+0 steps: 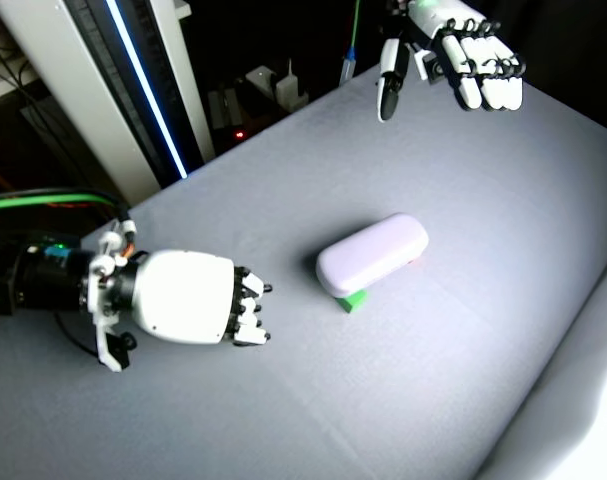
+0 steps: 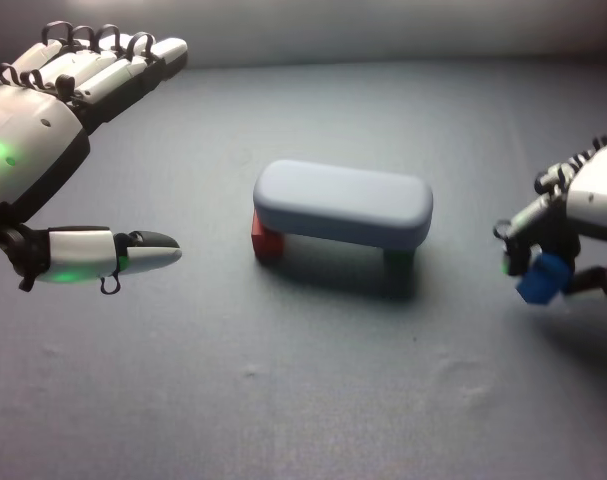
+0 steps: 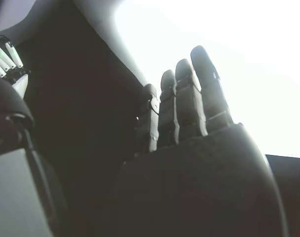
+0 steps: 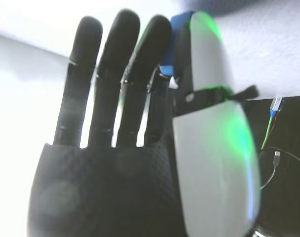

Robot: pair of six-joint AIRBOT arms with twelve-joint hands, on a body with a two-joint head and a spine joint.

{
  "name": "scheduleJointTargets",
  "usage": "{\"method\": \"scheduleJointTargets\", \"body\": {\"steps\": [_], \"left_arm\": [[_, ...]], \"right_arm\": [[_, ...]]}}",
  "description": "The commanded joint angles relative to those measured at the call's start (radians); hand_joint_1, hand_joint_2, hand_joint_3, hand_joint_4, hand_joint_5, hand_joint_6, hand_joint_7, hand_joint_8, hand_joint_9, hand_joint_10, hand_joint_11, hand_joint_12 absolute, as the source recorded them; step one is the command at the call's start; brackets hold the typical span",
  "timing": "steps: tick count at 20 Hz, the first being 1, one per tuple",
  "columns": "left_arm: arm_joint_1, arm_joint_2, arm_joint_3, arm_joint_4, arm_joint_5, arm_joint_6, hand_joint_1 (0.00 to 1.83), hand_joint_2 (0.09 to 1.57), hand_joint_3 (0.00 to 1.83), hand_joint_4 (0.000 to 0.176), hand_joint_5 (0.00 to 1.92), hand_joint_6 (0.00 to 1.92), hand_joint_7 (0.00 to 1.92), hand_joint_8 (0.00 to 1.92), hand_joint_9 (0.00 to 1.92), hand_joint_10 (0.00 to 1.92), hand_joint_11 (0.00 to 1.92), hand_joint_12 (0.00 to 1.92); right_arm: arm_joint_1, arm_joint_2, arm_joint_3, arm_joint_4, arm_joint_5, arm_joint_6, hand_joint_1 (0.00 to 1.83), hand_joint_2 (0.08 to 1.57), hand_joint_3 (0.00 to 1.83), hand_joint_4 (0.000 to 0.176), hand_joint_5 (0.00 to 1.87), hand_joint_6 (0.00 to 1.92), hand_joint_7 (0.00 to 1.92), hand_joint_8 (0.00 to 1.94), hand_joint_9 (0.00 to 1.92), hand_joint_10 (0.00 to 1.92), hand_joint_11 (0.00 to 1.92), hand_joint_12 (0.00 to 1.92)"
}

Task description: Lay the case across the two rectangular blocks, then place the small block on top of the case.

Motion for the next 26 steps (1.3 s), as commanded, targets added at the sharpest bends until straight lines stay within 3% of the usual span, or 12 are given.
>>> {"method": "scheduleJointTargets", "body": {"steps": [1,3,5,7,10,12,14,16,19,21,22,26], "left_arm": [[0.001,-0.003,0.000,0.000,-0.131,-0.005,0.98,0.83,0.00,0.073,0.14,0.00,0.16,0.00,0.17,0.00,0.00,0.73],[0.019,-0.001,-0.004,-0.013,-0.144,-0.009,0.99,0.84,0.00,0.051,0.14,0.00,0.15,0.00,0.17,0.00,0.00,0.75],[0.033,0.002,-0.008,-0.020,-0.152,-0.011,0.96,0.85,0.00,0.034,0.14,0.00,0.17,0.00,0.18,0.00,0.00,0.74],[0.050,0.004,-0.012,-0.032,-0.161,-0.012,0.93,0.86,0.00,0.030,0.15,0.00,0.18,0.00,0.17,0.00,0.00,0.78],[0.058,0.004,-0.013,-0.036,-0.162,-0.015,0.88,0.85,0.00,0.019,0.17,0.00,0.20,0.00,0.18,0.00,0.00,0.80],[0.060,0.003,-0.013,-0.039,-0.162,-0.015,0.87,0.85,0.00,0.000,0.18,0.00,0.20,0.00,0.20,0.01,0.00,0.87],[0.063,0.001,-0.013,-0.040,-0.162,-0.015,0.88,0.85,0.00,0.000,0.19,0.00,0.20,0.00,0.19,0.00,0.00,0.78],[0.064,0.000,-0.012,-0.041,-0.162,-0.015,0.90,0.86,0.00,0.000,0.19,0.00,0.18,0.00,0.17,0.00,0.00,0.67],[0.064,-0.002,-0.012,-0.041,-0.159,-0.015,0.92,0.86,0.00,0.000,0.17,0.00,0.18,0.00,0.16,0.01,0.00,0.59],[0.064,-0.004,-0.010,-0.041,-0.156,-0.015,0.92,0.86,0.00,0.000,0.17,0.00,0.18,0.00,0.17,0.01,0.00,0.62],[0.064,-0.005,-0.009,-0.041,-0.155,-0.015,0.91,0.86,0.00,0.000,0.17,0.00,0.19,0.00,0.18,0.01,0.00,0.65],[0.064,-0.011,-0.004,-0.041,-0.152,-0.022,0.90,0.87,0.00,0.000,0.17,0.00,0.19,0.00,0.18,0.00,0.00,0.65]], "right_arm": [[0.019,0.007,-0.004,0.030,0.126,0.001,1.29,1.06,0.00,0.000,1.13,0.57,1.11,1.04,0.97,1.16,0.65,1.70],[0.062,0.005,0.000,0.034,0.153,0.001,1.29,1.05,0.00,0.000,1.17,0.48,1.12,1.03,0.96,1.22,0.57,1.64],[0.093,-0.007,0.009,0.039,0.168,0.001,1.28,1.04,0.00,0.000,1.06,0.77,1.23,0.74,1.00,0.93,0.49,1.40],[0.136,-0.035,0.032,0.040,0.172,-0.003,1.27,1.05,0.00,0.000,1.08,0.73,1.16,0.86,0.95,0.95,0.46,1.45],[0.180,-0.065,0.063,0.040,0.168,-0.006,1.28,1.07,0.00,0.000,1.06,0.71,1.11,1.01,1.04,1.29,0.93,1.66],[0.217,-0.089,0.083,0.039,0.160,-0.013,1.26,1.05,0.00,0.000,1.06,0.84,1.21,0.69,0.95,0.89,0.42,1.49],[0.242,-0.109,0.096,0.039,0.151,-0.031,1.25,1.05,0.00,0.021,1.07,0.88,1.16,0.70,0.95,0.84,0.50,1.47],[0.264,-0.131,0.105,0.039,0.136,-0.054,1.26,1.04,0.00,0.018,1.09,0.87,1.22,0.59,1.00,0.77,0.53,1.44],[0.277,-0.171,0.131,0.038,0.109,-0.063,1.27,1.03,0.00,0.000,1.15,0.61,1.19,0.79,1.06,0.94,0.74,1.47],[0.287,-0.198,0.150,0.025,0.086,-0.063,1.25,1.05,0.00,0.032,1.10,0.82,1.14,0.74,0.84,0.89,0.31,1.58],[0.294,-0.208,0.156,0.016,0.076,-0.063,1.25,1.05,0.00,0.025,1.08,0.88,1.16,0.67,0.83,0.86,0.25,1.56],[0.309,-0.248,0.179,-0.001,0.053,-0.063,1.27,1.03,0.00,0.000,1.07,0.89,1.32,0.40,1.16,0.73,0.88,1.36]]}}
